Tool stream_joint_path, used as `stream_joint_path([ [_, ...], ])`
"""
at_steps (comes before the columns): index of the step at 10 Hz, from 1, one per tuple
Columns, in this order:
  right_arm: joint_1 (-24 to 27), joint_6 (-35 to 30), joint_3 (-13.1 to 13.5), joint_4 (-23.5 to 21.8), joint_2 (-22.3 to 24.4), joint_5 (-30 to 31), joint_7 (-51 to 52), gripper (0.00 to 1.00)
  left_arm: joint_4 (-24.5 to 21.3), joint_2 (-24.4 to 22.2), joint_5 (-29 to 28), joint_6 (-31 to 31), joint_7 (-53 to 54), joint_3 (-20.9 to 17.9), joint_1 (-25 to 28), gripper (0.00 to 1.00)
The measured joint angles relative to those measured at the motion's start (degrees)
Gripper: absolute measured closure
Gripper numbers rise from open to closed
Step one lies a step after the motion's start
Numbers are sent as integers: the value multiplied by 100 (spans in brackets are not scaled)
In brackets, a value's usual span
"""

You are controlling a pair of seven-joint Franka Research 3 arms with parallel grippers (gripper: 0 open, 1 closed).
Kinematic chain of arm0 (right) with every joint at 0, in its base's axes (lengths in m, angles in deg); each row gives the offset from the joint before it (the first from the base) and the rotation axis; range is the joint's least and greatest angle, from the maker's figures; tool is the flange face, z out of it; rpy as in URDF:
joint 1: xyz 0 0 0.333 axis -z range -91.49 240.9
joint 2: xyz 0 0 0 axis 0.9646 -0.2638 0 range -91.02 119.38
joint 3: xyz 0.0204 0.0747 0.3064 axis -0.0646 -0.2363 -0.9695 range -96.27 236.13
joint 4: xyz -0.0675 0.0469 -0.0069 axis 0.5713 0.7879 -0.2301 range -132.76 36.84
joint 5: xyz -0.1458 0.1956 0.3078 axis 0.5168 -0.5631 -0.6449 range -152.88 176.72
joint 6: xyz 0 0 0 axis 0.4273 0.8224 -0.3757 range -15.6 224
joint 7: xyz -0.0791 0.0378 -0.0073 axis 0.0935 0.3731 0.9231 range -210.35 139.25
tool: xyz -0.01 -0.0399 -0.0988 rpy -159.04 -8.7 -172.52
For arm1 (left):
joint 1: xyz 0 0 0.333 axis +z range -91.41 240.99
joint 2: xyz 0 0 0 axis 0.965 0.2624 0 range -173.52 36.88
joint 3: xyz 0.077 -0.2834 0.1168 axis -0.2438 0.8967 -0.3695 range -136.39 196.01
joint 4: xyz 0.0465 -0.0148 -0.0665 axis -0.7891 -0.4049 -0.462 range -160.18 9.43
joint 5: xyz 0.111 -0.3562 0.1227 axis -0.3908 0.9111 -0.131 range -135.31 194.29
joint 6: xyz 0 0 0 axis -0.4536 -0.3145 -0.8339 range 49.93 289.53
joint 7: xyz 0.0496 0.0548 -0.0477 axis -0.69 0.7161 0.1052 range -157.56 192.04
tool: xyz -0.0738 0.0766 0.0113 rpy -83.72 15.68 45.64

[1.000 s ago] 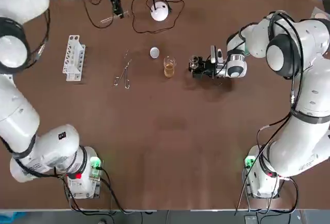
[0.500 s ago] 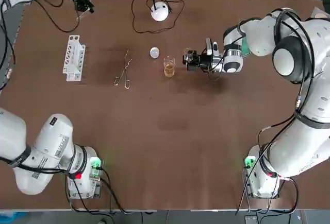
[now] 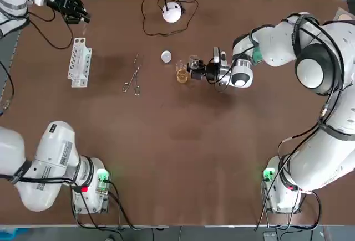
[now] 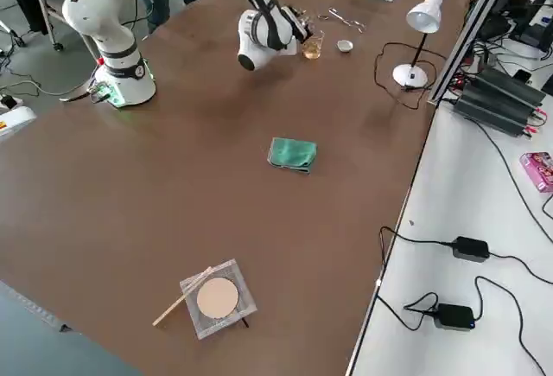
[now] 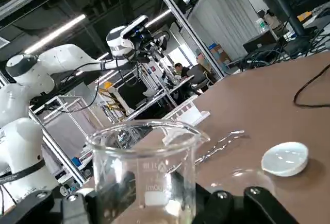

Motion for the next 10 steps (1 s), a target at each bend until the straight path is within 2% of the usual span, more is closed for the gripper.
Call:
stream_joint_path([
  [2,0,66,-113,-62,0,-162,-108,62,2,220,285,-448,662,-298,244,79],
  [4,-1,73,-259,-102,1,-408,-232,62,8,277,955,-1185,1236,-1030,364,79],
  [7,-1,370,-534,-117,2,-718,-487,62,129,377,1527,-1593,1600,-1516,408,79],
  [10,-2,681,-765,-116,2,-1000,-701,62,377,467,1927,-1628,1623,-2020,400,79],
])
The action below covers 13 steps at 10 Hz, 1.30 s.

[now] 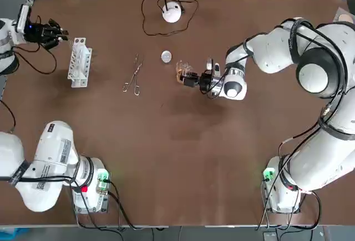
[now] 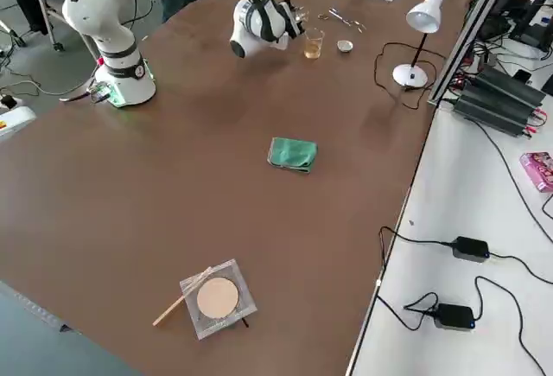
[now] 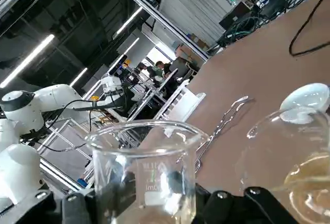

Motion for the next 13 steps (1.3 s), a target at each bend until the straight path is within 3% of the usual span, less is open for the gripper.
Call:
stream_joint_path([
  [4,0,215,-142,3,0,-207,-393,62,171,448,266,104,12,-118,-102,79],
  [13,-73,491,-221,320,0,-465,-979,62,399,647,348,212,12,-273,-335,79],
])
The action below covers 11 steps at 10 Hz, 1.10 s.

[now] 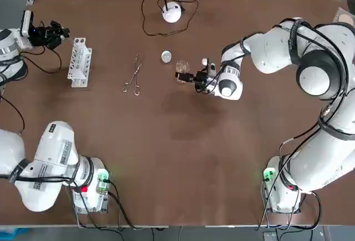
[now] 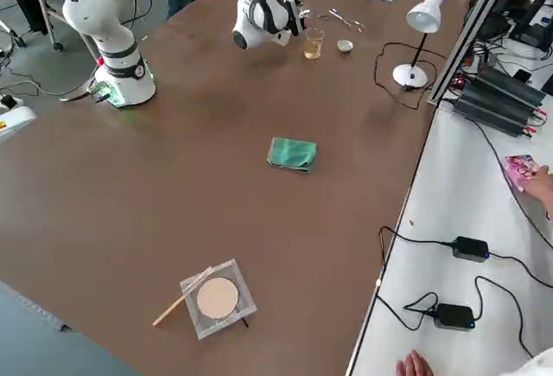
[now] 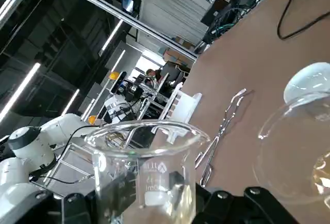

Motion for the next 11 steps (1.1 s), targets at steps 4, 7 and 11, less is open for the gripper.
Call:
stream_joint_path([
  [4,-1,355,-1,217,0,-20,-480,62,-98,0,0,36,0,-1,2,79],
  [7,-12,586,-6,401,0,-21,-1099,62,-187,0,0,36,38,-1,27,79],
  [11,-44,611,-8,423,0,-22,-1867,62,-192,-1,-18,30,136,-1,109,79],
])
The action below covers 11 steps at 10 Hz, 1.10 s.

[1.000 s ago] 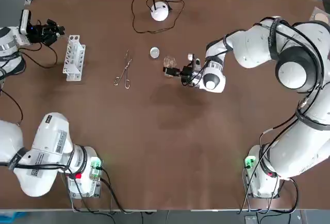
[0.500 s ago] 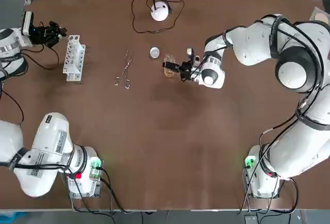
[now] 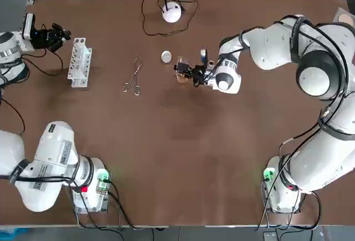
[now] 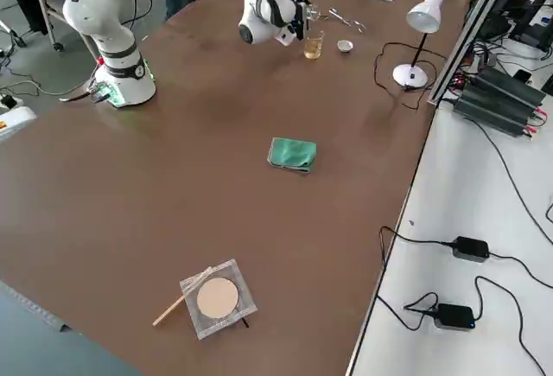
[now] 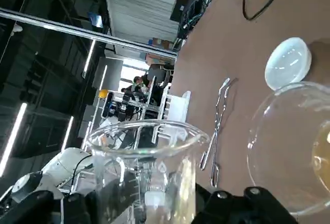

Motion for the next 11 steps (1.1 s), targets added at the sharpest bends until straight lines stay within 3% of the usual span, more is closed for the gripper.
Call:
stream_joint_path([
  [8,-7,4,9,25,0,-1,-742,62,-139,33,-167,145,237,-40,91,79],
  [11,-7,55,22,73,0,-2,-844,62,-117,208,-185,265,300,-237,-17,79],
])
